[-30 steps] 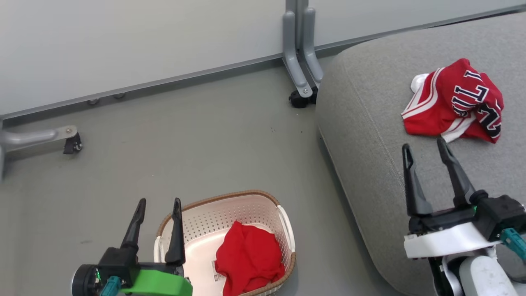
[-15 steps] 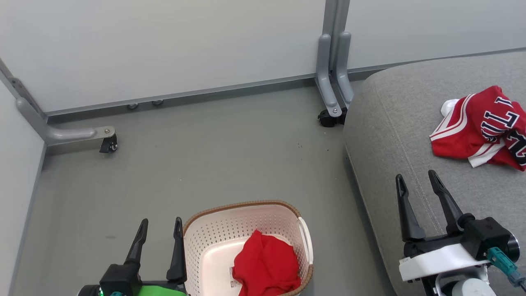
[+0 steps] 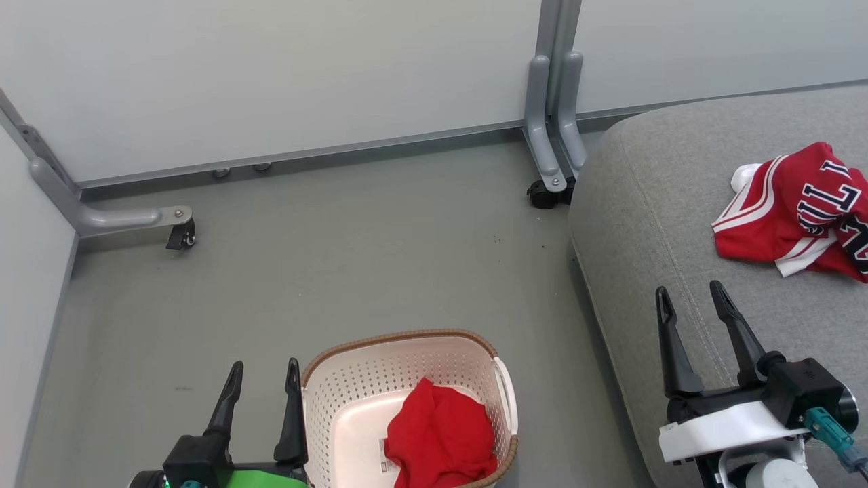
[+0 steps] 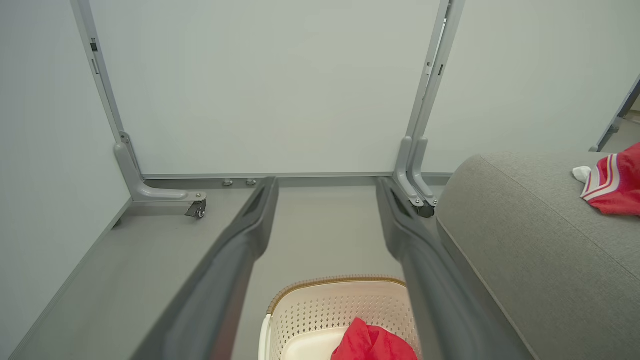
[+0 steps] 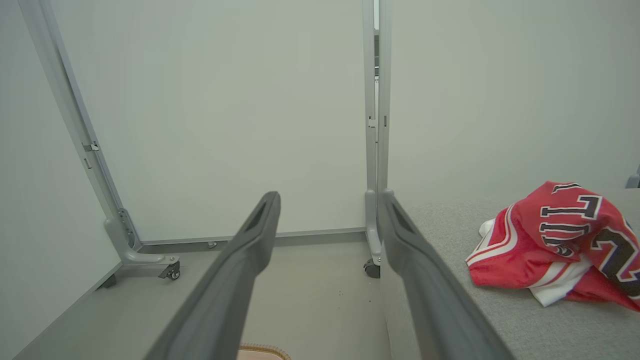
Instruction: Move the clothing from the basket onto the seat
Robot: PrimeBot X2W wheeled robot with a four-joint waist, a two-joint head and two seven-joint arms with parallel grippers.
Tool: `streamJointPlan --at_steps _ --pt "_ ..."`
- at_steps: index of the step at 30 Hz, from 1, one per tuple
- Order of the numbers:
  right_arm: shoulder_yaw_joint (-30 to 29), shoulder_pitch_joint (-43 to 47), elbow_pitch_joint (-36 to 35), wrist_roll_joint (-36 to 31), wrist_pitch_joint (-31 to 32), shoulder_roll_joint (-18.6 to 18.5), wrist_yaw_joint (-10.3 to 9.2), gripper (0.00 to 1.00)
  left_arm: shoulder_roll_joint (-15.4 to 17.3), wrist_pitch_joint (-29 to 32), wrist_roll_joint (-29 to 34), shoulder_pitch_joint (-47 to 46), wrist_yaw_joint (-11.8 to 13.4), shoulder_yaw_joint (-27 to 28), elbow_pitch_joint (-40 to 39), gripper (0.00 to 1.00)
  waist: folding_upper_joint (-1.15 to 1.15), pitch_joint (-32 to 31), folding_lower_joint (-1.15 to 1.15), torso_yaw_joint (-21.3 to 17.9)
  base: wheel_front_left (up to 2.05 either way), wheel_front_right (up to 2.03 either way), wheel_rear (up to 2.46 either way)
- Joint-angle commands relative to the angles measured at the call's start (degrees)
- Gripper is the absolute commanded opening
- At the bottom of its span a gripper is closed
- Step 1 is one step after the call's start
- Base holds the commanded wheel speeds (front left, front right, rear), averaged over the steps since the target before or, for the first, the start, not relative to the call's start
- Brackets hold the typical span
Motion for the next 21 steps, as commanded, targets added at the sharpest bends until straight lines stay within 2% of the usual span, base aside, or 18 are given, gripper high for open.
streamJointPlan --at_steps 1,21 --pt "-0.08 -0.38 0.17 -0.04 -0.2 -0.01 -0.1 1.0 0.12 0.0 0.14 -0.32 -0.01 0.21 0.0 1.0 0.0 0.05 0.0 -0.02 0.0 0.0 0.0" --pt "1.92 -0.83 1.09 0.3 -0.2 -0.34 -0.1 1.0 0.12 0.0 0.32 -0.54 0.49 0.38 0.2 1.0 0.0 0.62 0.0 -0.45 0.0 0.0 0.0"
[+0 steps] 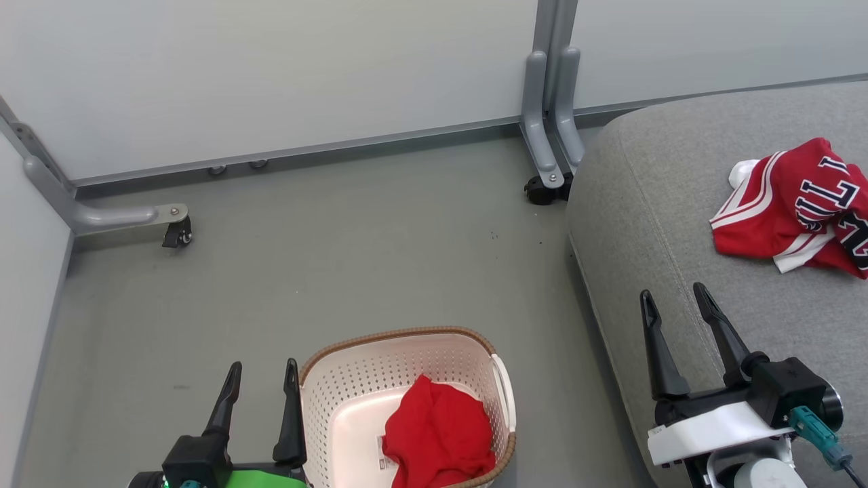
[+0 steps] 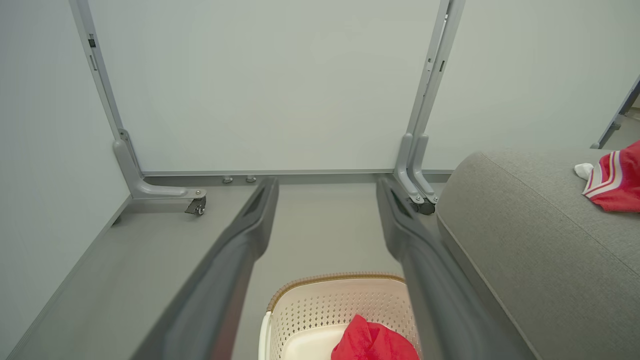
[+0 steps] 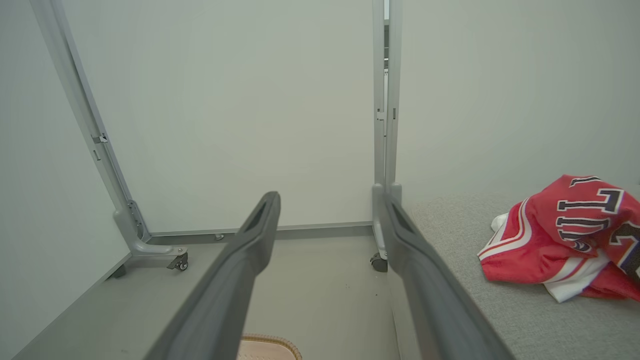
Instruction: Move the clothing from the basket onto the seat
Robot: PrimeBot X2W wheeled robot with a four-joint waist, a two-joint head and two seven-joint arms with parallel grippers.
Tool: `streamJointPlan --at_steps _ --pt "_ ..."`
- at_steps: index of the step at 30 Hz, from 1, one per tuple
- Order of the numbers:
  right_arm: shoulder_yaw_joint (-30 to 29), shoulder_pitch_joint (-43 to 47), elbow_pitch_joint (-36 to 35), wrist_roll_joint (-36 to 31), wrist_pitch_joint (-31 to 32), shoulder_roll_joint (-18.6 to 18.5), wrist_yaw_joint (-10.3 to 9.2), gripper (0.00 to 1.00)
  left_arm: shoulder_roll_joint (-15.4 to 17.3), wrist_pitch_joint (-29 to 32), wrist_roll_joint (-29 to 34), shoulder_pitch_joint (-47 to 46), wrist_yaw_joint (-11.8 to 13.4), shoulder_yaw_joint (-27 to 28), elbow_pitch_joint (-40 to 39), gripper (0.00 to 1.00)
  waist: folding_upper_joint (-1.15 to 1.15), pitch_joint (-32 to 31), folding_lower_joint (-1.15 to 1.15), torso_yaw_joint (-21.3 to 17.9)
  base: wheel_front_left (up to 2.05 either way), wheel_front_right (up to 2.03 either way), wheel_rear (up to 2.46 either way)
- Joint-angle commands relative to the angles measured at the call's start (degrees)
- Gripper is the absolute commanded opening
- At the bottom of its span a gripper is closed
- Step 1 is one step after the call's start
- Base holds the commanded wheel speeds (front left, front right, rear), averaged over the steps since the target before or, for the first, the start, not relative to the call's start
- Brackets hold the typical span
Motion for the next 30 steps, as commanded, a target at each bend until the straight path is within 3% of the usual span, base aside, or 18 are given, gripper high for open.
streamJointPlan --at_steps 1,8,17,25,30 --pt "0.13 -0.4 0.03 0.43 -0.2 -0.34 -0.1 1.0 0.12 0.0 0.35 -0.55 0.4 0.17 0.02 1.0 0.0 0.38 0.0 -0.21 0.0 0.0 0.0" --pt "0.19 -1.14 -0.64 0.33 -0.19 -0.89 -0.1 1.0 0.12 0.0 0.64 -1.83 0.51 -0.71 1.14 1.0 0.0 3.44 0.0 -0.74 0.0 0.0 0.0" --pt "-1.34 -6.22 -4.59 1.97 -0.2 -2.87 -0.1 1.0 0.14 0.02 3.71 -11.99 -0.99 -4.37 7.55 1.0 0.0 18.21 0.0 -1.5 0.0 0.0 0.0" --pt "-3.76 -11.75 -10.25 2.63 -0.19 -4.45 -0.1 1.0 0.18 0.03 8.76 -25.4 -1.98 -7.86 21.8 1.0 0.0 32.56 0.0 -4.02 0.0 0.0 0.0" --pt "-3.15 -14.26 -13.54 2.91 -0.19 -4.93 -0.1 1.0 0.27 0.01 11.9 -35.27 -0.47 -9.38 35.77 1.0 0.0 39.02 0.0 -5.72 0.0 0.0 0.0"
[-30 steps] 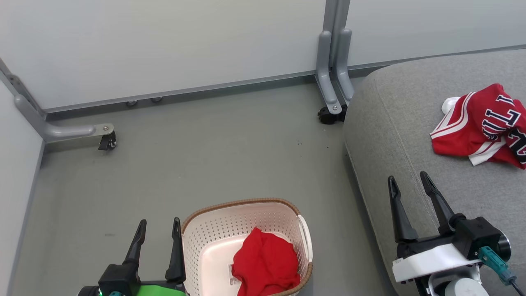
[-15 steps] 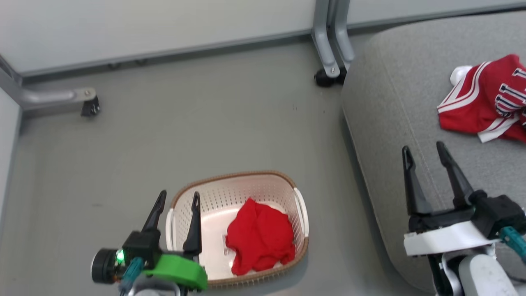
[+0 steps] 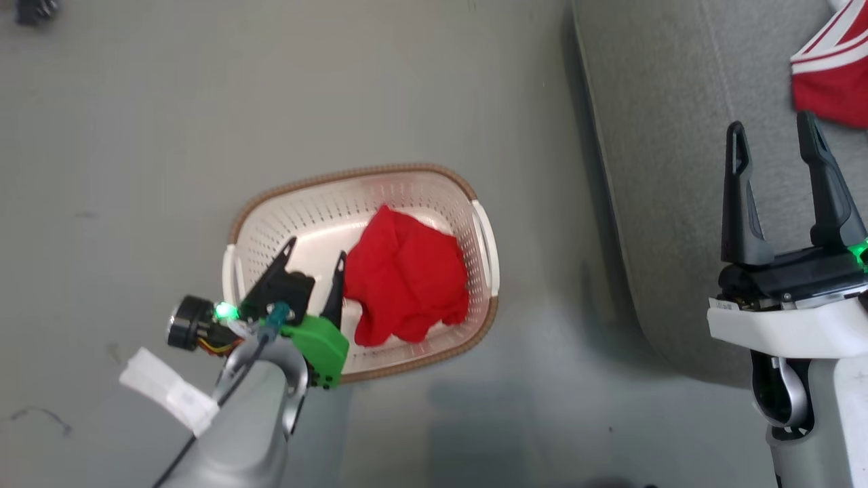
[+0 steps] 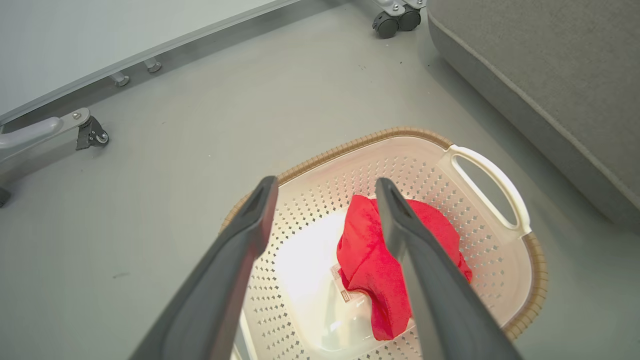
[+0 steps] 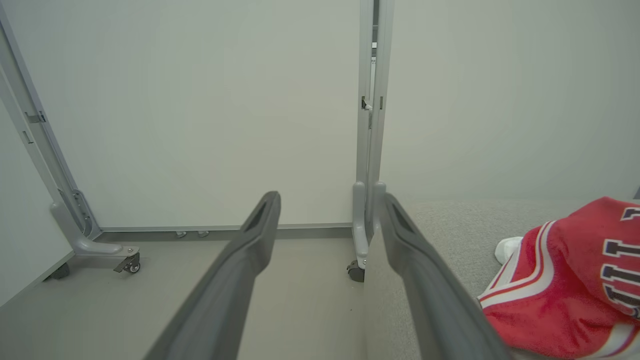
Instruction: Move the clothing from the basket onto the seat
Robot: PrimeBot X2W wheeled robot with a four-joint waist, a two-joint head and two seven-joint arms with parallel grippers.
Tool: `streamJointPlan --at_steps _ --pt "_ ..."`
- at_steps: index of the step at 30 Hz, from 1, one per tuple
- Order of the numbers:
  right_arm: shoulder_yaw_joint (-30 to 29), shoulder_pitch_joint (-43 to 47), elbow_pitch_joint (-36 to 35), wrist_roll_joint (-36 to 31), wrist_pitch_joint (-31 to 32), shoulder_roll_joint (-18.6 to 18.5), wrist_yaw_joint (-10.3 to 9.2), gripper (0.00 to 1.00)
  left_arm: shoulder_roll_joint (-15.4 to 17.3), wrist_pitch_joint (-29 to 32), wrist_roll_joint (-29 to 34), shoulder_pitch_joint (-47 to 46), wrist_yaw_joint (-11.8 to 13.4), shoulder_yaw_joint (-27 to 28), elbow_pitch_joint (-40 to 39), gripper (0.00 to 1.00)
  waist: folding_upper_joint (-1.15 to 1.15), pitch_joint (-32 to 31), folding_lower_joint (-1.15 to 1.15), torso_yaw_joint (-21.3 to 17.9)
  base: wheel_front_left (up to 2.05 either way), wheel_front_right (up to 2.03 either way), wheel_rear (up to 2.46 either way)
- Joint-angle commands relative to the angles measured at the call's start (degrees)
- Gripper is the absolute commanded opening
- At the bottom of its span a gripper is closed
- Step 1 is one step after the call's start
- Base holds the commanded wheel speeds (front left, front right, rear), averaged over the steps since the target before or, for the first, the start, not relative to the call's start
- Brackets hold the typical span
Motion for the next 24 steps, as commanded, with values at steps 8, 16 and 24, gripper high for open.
streamJointPlan --at_steps 8,16,24 --pt "2.18 -3.23 -3.5 -0.32 -0.19 0.25 -0.1 1.0 0.38 0.01 0.54 -14.72 -1.34 -1.2 19.85 1.0 0.0 18.26 -0.01 -5.66 0.0 0.0 0.0" --pt "3.36 -4.98 -4.53 0.33 -0.19 1.64 -0.1 1.0 1.91 0.01 0.33 -22.47 -2.88 -1.89 26.71 1.0 0.0 24.55 -0.01 -8.25 0.0 0.0 0.0" --pt "5.93 -6.6 -3.58 1.03 -0.19 3.65 -0.1 1.0 4.08 2.52 -2.16 -27.2 -3.77 -0.13 29.94 1.0 0.0 28.15 -0.01 -11.63 0.0 0.0 0.0"
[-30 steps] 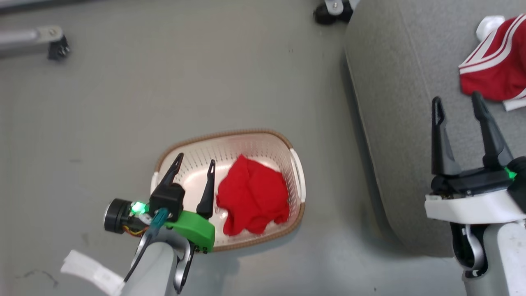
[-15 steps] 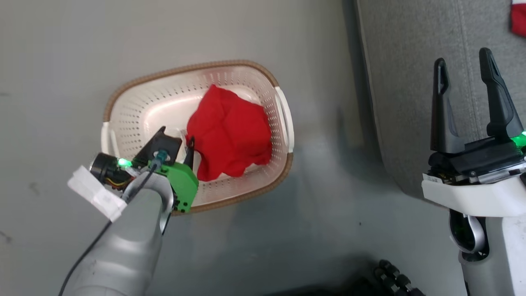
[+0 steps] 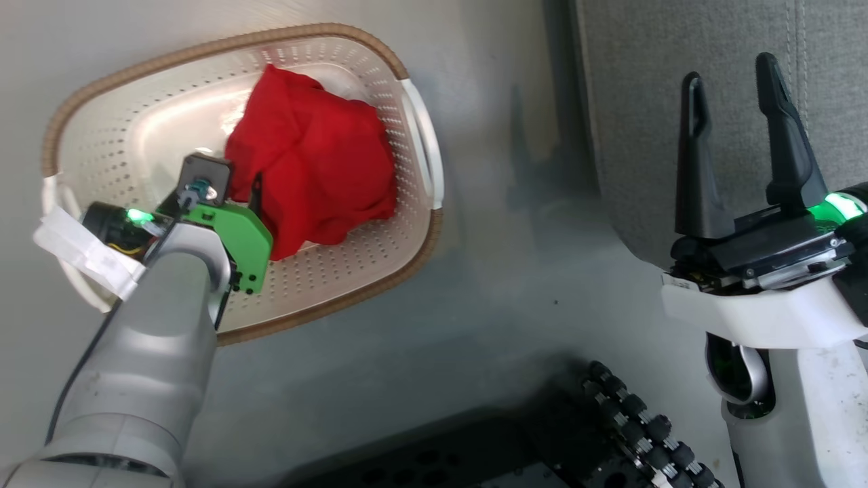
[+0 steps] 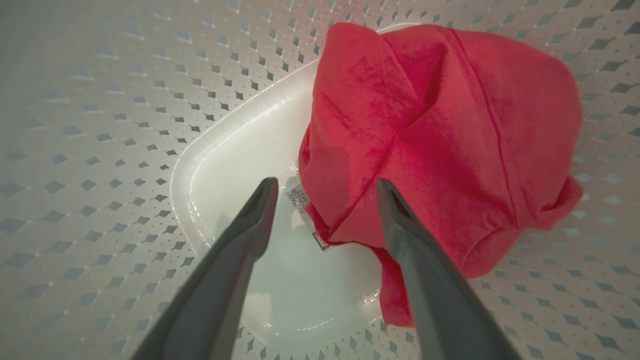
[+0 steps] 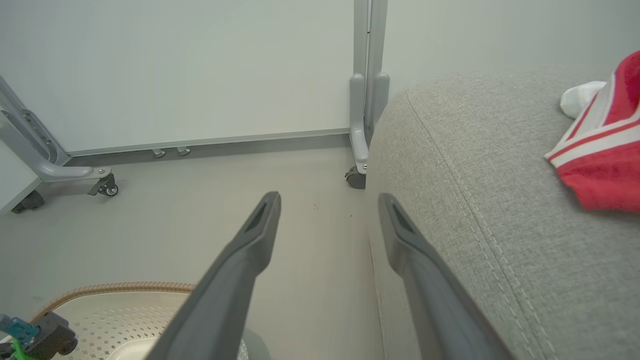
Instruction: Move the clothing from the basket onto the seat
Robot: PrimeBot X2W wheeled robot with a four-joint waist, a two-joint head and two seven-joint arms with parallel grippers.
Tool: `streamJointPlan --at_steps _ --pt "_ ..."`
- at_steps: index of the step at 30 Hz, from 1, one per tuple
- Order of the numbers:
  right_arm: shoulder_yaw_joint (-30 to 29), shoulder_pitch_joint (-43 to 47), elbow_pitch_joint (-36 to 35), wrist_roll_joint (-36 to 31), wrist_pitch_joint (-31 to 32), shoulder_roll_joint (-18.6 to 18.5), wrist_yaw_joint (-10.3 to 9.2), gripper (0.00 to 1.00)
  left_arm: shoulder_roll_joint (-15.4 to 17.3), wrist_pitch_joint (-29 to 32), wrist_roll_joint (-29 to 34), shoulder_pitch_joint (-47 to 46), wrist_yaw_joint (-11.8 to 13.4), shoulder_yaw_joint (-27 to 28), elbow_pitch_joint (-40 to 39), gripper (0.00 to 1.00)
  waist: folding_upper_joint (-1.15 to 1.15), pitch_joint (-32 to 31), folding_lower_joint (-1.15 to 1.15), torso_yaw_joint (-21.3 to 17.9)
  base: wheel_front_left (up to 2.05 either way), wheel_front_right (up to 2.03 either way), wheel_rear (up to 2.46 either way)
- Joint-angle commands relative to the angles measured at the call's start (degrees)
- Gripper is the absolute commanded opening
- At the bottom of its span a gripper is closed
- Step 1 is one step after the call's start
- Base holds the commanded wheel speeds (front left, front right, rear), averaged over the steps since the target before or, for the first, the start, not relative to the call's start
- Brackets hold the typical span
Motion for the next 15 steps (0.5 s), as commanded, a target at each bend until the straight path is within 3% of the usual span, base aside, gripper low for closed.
streamJointPlan --at_steps 1,7,15 --pt "0.35 -1.02 0.37 0.29 -0.19 0.37 -0.1 1.0 1.04 0.36 -0.19 -1.55 -0.47 0.12 0.3 1.0 0.0 3.47 -0.01 -3.63 0.0 0.0 0.0" --pt "0.76 -0.96 1.07 -0.06 -0.19 1.38 -0.1 1.0 3.57 2.54 -0.24 -3.84 -1.46 -0.66 0.71 1.0 0.0 5.12 -0.01 -5.72 0.0 0.0 0.0" --pt "1.39 0.64 0.14 0.67 -0.19 1.76 -0.1 1.0 4.35 6.03 -0.04 -6.08 -1.8 -1.93 0.89 1.0 0.0 6.47 -0.01 -6.31 0.0 0.0 0.0"
